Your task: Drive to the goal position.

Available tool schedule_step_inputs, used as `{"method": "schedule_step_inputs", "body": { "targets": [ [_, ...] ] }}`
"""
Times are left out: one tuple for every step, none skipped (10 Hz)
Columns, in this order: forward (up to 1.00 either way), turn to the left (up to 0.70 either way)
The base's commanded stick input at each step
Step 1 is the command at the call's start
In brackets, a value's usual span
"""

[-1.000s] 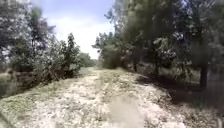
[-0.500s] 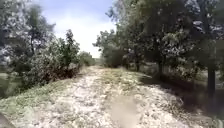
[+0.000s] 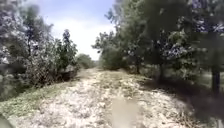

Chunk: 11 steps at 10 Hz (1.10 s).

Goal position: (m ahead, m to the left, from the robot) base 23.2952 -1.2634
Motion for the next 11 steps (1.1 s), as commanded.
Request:
{"method": "schedule_step_inputs", "body": {
  "targets": [
    [0.50,0.00],
    [0.50,0.00],
    [0.50,0.00],
    [0.50,0.00],
    [0.50,0.00],
    [0.50,0.00],
    [0.50,0.00],
    [0.50,0.00],
    [0.50,0.00],
    [0.50,0.00],
    [0.50,0.00]
  ]
}}
